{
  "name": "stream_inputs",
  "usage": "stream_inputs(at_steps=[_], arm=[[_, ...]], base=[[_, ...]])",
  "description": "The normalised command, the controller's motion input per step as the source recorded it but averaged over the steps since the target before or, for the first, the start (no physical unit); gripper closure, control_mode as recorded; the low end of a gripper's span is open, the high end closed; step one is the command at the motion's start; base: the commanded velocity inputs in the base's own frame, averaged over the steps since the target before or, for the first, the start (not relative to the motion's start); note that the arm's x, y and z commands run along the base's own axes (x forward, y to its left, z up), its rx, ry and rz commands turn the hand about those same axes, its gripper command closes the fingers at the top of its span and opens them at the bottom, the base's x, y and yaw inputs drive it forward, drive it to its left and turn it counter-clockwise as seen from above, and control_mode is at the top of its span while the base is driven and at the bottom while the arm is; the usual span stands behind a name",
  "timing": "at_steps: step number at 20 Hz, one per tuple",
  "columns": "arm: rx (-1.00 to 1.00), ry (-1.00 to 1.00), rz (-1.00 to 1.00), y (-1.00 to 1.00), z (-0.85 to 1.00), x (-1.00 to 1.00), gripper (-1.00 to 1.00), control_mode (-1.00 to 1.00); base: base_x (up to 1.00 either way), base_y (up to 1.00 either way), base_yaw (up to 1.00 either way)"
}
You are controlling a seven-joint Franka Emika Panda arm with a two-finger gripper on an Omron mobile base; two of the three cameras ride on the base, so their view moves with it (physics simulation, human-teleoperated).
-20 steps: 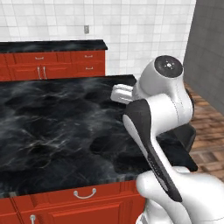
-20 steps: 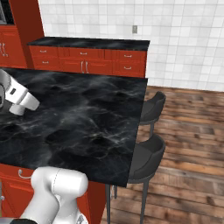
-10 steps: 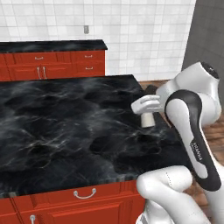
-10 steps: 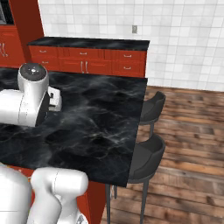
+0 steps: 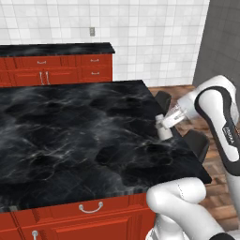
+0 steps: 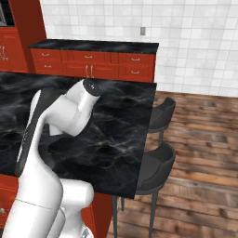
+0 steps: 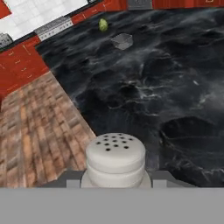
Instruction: Move the mustard and shaker from the cabinet to the dining counter.
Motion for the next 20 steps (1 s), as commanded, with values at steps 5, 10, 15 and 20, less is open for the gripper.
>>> stream_inputs(at_steps=[5, 10, 15, 20], arm=[[0.21, -0.10, 0.46, -0.35, -0.29, 0.24, 1.00, -1.00], [0.15, -0.23, 0.40, -0.31, -0.39, 0.09, 1.00, -1.00], [0.01, -0.34, 0.25, -0.29, -0.39, 0.14, 1.00, -1.00], [0.03, -0.07, 0.00, -0.19, -0.26, 0.51, 1.00, -1.00]], base=[[0.00, 0.00, 0.00], [0.00, 0.00, 0.00], [0.00, 0.00, 0.00], [0.00, 0.00, 0.00]])
